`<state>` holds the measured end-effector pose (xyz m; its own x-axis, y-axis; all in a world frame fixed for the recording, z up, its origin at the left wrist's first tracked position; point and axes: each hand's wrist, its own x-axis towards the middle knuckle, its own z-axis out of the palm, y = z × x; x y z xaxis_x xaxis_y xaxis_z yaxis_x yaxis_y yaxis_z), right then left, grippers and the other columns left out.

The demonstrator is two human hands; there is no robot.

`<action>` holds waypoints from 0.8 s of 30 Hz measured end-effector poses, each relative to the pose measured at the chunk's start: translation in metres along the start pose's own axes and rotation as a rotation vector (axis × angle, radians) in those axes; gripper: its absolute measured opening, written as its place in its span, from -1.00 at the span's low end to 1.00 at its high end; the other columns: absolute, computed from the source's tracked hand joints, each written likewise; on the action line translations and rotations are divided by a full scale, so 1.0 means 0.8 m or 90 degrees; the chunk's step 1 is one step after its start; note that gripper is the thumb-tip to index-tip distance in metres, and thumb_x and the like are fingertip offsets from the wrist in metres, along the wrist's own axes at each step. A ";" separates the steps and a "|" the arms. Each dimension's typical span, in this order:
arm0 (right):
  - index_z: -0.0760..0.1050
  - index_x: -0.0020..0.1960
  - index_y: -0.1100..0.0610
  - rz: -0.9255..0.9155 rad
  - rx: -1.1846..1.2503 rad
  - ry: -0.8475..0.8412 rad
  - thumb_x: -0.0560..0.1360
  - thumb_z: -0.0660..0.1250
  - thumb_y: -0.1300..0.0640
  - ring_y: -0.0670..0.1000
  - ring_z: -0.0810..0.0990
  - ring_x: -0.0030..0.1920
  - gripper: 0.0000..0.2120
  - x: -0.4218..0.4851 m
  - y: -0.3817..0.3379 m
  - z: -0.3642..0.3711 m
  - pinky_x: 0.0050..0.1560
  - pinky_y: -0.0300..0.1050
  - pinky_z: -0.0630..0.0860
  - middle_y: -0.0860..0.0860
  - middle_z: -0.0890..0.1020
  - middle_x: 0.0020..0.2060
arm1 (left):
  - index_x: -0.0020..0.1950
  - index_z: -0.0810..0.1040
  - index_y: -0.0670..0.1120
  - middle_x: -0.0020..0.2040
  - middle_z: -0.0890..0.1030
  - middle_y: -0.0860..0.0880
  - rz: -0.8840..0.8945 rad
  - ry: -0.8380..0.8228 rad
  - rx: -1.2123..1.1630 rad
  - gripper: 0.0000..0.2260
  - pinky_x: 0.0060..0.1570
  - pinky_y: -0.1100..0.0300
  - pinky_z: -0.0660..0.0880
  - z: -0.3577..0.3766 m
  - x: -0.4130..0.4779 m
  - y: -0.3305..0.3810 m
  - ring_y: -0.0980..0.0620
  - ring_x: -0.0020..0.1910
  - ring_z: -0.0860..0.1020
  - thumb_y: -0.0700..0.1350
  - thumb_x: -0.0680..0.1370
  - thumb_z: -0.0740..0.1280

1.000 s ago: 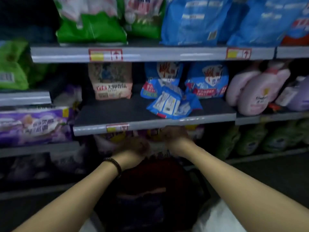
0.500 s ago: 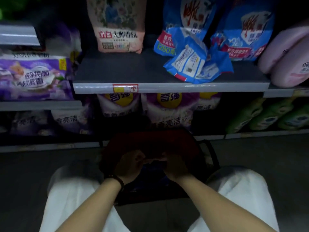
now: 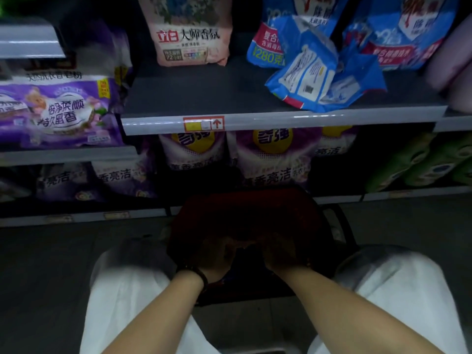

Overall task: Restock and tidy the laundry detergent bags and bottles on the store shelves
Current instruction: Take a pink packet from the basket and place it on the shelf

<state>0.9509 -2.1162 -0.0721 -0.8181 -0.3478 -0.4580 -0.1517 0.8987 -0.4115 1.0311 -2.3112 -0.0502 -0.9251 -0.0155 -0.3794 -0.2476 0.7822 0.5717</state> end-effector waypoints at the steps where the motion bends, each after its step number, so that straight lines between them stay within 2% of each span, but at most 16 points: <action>1: 0.53 0.45 0.04 0.002 -0.024 -0.025 0.77 0.11 0.03 0.00 0.56 0.19 -0.65 -0.005 -0.008 -0.009 0.30 -0.16 0.45 0.03 0.58 0.37 | 0.20 0.63 0.00 0.11 0.62 0.00 -0.007 -0.006 0.006 -0.75 0.02 0.16 0.45 -0.003 -0.002 0.003 0.07 0.01 0.54 0.03 0.73 0.18; 3: 0.58 0.41 -0.03 -0.049 -0.049 -0.057 0.76 0.14 -0.03 -0.07 0.55 0.17 -0.66 -0.007 -0.019 -0.023 0.27 -0.19 0.47 -0.08 0.57 0.35 | 0.06 0.63 0.03 0.05 0.63 0.01 -0.019 0.000 0.027 -0.74 0.04 0.08 0.54 -0.006 -0.004 0.004 0.02 -0.02 0.58 0.03 0.73 0.16; 5: 0.66 0.26 -0.05 -0.057 -0.082 -0.074 0.71 0.21 -0.02 -0.01 0.62 0.18 -0.72 -0.011 -0.035 -0.046 0.23 -0.07 0.57 -0.09 0.63 0.24 | 0.00 0.62 -0.01 0.03 0.65 -0.02 -0.033 -0.027 0.041 -0.72 0.09 -0.01 0.58 -0.013 -0.010 0.016 -0.04 -0.01 0.61 -0.02 0.73 0.14; 6: 0.68 0.18 -0.03 -0.065 -0.107 -0.060 0.69 0.23 -0.02 0.06 0.67 0.14 -0.75 -0.016 -0.043 -0.060 0.16 0.00 0.62 -0.04 0.67 0.16 | 0.11 0.64 -0.03 0.13 0.65 -0.04 -0.029 -0.037 0.042 -0.73 0.17 0.00 0.57 -0.013 -0.014 0.020 -0.07 0.08 0.61 -0.04 0.74 0.14; 8: 0.67 0.15 0.00 -0.089 -0.135 -0.050 0.66 0.23 -0.05 0.12 0.68 0.11 -0.73 -0.029 -0.056 -0.094 0.10 0.03 0.64 -0.01 0.68 0.09 | 0.42 0.53 0.01 0.37 0.57 -0.03 -0.019 -0.045 0.027 -0.70 0.35 0.09 0.46 -0.019 -0.026 0.034 -0.08 0.32 0.54 -0.02 0.73 0.18; 10: 0.67 0.14 0.02 -0.096 -0.132 -0.031 0.65 0.23 -0.06 0.13 0.67 0.08 -0.72 -0.042 -0.067 -0.126 0.08 0.03 0.63 -0.01 0.67 0.06 | 0.50 0.46 0.06 0.42 0.54 0.01 -0.009 -0.036 -0.023 -0.66 0.36 0.13 0.41 -0.028 -0.037 0.052 -0.07 0.38 0.51 0.03 0.72 0.22; 12: 0.65 -0.07 -0.01 -0.096 -0.086 -0.006 0.65 0.23 -0.11 0.09 0.67 -0.06 -0.71 -0.045 -0.072 -0.155 -0.03 0.01 0.63 -0.04 0.66 -0.10 | 0.37 0.51 0.17 0.32 0.58 0.05 0.006 -0.008 -0.118 -0.75 0.33 0.15 0.45 -0.039 -0.045 0.077 -0.02 0.33 0.55 0.04 0.68 0.30; 14: 0.47 -0.32 -0.06 -0.103 -0.043 0.034 0.62 0.28 -0.21 0.00 0.56 -0.24 -0.61 -0.052 -0.080 -0.177 -0.21 -0.06 0.50 -0.10 0.54 -0.31 | 0.25 0.52 0.26 0.27 0.59 0.13 0.026 0.026 -0.194 -0.76 0.30 0.22 0.44 -0.046 -0.053 0.099 0.06 0.30 0.56 0.05 0.62 0.42; 15: 0.44 -0.34 -0.06 -0.118 -0.041 0.053 0.61 0.29 -0.24 0.00 0.54 -0.25 -0.59 -0.055 -0.084 -0.186 -0.22 -0.07 0.47 -0.09 0.53 -0.32 | 0.28 0.53 0.23 0.30 0.59 0.15 0.041 0.027 -0.205 -0.70 0.29 0.27 0.42 -0.046 -0.057 0.107 0.10 0.31 0.55 0.06 0.58 0.47; 17: 0.63 -0.15 -0.01 -0.137 -0.047 0.086 0.59 0.28 -0.21 0.07 0.65 -0.12 -0.68 -0.071 -0.097 -0.212 -0.10 -0.05 0.60 0.00 0.67 -0.16 | 0.37 0.56 0.14 0.34 0.60 0.18 0.062 0.019 -0.209 -0.58 0.30 0.32 0.42 -0.045 -0.064 0.119 0.16 0.33 0.56 0.11 0.54 0.51; 19: 0.69 -0.01 0.05 -0.154 -0.002 0.120 0.53 0.31 -0.16 0.09 0.70 -0.07 -0.67 -0.092 -0.114 -0.243 -0.04 -0.01 0.67 0.01 0.73 -0.11 | 0.36 0.57 0.14 0.28 0.64 0.21 0.079 0.001 -0.237 -0.54 0.36 0.19 0.51 -0.044 -0.075 0.131 0.23 0.27 0.60 0.15 0.49 0.55; 21: 0.72 -0.03 0.09 -0.161 0.051 0.158 0.50 0.36 -0.12 0.06 0.71 -0.08 -0.70 -0.110 -0.130 -0.276 -0.09 -0.05 0.64 0.00 0.73 -0.20 | 0.37 0.47 0.26 0.24 0.63 0.27 0.093 0.016 -0.261 -0.46 0.37 0.13 0.53 -0.048 -0.087 0.143 0.30 0.26 0.58 0.13 0.45 0.59; 24: 0.75 -0.08 0.11 -0.193 0.108 0.189 0.53 0.42 -0.05 0.08 0.71 -0.11 -0.76 -0.141 -0.151 -0.322 -0.12 -0.02 0.59 0.05 0.75 -0.21 | 0.42 0.26 0.37 0.38 0.48 0.28 0.104 0.129 -0.277 -0.22 0.39 0.29 0.45 -0.063 -0.097 0.150 0.30 0.39 0.47 0.16 0.34 0.62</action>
<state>0.9186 -2.1163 0.2325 -0.8779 -0.4749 -0.0609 -0.3366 0.7027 -0.6268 1.0584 -2.2475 0.0843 -0.9884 -0.0696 -0.1353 -0.1521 0.4535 0.8782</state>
